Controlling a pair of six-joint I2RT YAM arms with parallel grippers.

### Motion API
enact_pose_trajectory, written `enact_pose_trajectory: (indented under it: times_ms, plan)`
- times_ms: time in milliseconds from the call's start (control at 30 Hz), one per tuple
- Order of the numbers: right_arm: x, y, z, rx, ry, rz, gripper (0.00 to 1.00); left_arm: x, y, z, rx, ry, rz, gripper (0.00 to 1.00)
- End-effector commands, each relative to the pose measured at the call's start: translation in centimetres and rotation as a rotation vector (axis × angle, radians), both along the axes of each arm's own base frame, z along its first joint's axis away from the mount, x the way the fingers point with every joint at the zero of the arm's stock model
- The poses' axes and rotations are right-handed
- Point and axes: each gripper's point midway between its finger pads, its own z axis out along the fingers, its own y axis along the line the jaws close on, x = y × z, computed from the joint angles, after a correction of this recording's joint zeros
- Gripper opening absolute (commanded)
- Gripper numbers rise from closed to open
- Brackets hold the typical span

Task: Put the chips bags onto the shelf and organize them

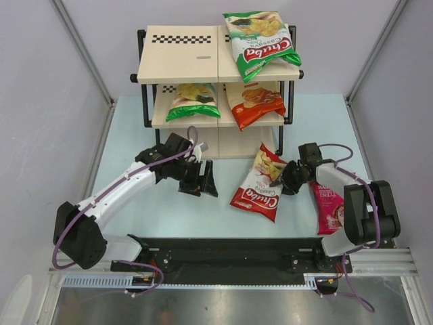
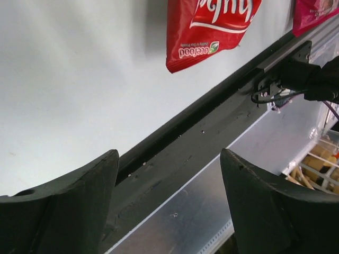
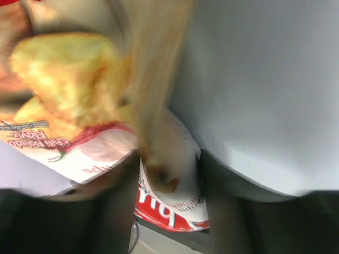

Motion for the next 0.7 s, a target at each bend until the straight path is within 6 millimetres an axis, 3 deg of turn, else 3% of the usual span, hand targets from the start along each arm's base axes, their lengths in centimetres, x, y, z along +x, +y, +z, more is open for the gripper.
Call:
enact_pose_trajectory:
  times_ms: [0,33,67,100,167,300,333,500,667]
  plan:
    - [0.9,0.4,1.5,0.023,-0.055,-0.021,0.22,-2.2,-0.6,-1.4,-0.023,0.148,-0.069,0.83]
    - [0.8,0.4,2.0,0.03,-0.053,-0.044,0.14,-3.1,-0.8,-2.2,-0.041,0.205,-0.07,0.84]
    - [0.8,0.4,2.8,0.039,-0.064,-0.063,0.11,-4.5,-1.8,-1.4,-0.141,0.282,-0.115,0.84]
    - [0.7,0.4,3.2,0.047,-0.06,-0.078,0.08,-4.4,-2.8,-0.7,-0.224,0.271,-0.139,0.86]
    - [0.3,0.3,3.7,0.061,-0.018,-0.153,0.06,-5.7,-3.1,-0.9,-0.29,0.364,-0.117,0.88]
    - [-0.2,0.7,4.0,0.137,0.035,-0.337,0.04,-6.1,-3.4,-1.9,-0.355,0.42,-0.065,0.89]
    - [0.7,0.9,4.6,0.171,-0.002,-0.373,0.03,-6.4,-3.1,-2.8,-0.349,0.469,-0.016,0.89]
    - [1.0,2.6,3.8,0.226,0.056,-0.485,0.03,-3.1,-2.8,-4.4,-0.372,0.411,0.166,0.89]
    - [1.1,4.1,2.8,0.261,0.081,-0.546,0.04,-1.4,-3.7,-5.8,-0.379,0.432,0.194,0.9]
